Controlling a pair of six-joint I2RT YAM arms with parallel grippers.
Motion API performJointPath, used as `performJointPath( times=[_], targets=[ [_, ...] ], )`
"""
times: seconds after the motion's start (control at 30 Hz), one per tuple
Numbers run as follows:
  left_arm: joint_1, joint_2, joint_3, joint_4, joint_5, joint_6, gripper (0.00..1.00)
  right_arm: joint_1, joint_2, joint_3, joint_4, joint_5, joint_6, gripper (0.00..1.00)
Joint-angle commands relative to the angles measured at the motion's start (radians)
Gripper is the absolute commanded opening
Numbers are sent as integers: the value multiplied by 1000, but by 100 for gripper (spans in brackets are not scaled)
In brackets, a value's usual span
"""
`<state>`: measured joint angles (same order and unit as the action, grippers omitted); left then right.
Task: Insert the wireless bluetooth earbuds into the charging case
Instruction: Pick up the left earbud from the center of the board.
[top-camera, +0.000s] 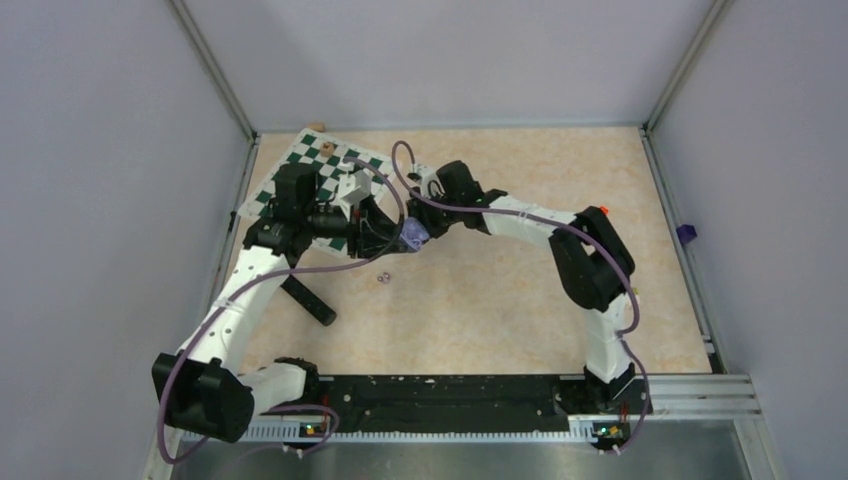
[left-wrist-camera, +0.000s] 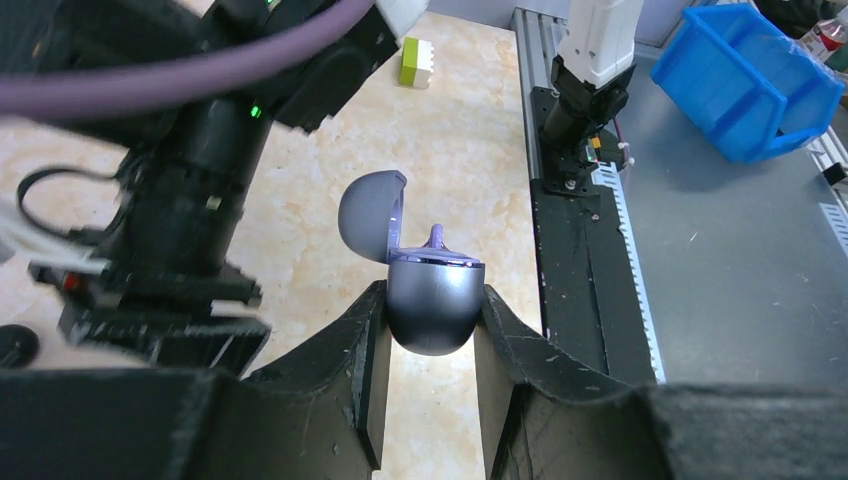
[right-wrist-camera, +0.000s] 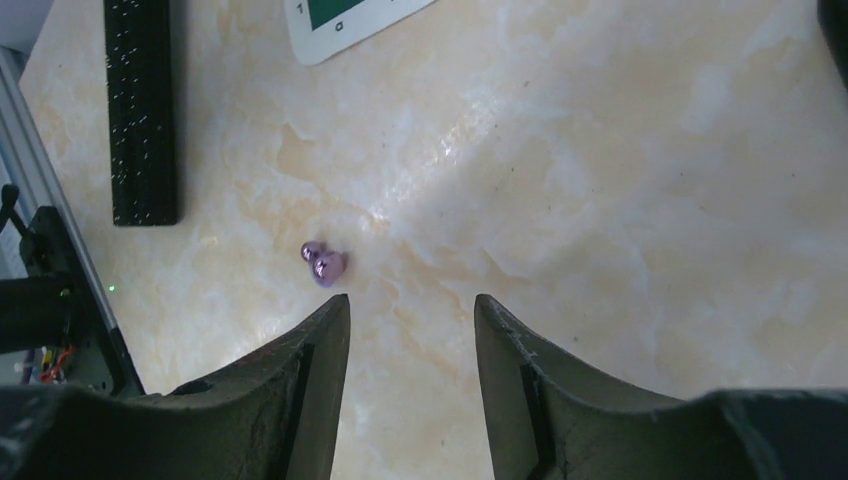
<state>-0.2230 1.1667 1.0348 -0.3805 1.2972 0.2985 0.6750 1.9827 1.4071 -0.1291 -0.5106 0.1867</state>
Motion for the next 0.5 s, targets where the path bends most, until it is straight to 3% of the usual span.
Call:
performJointPath(
  times=[0.0, 0.47],
  targets=[
    [5, -31, 54, -41, 48, 55, 0, 74, 118, 144, -50, 85, 49, 50],
    [7, -52, 75, -92, 62, 94, 0, 203, 235, 250, -169, 204, 46, 50]
  ],
)
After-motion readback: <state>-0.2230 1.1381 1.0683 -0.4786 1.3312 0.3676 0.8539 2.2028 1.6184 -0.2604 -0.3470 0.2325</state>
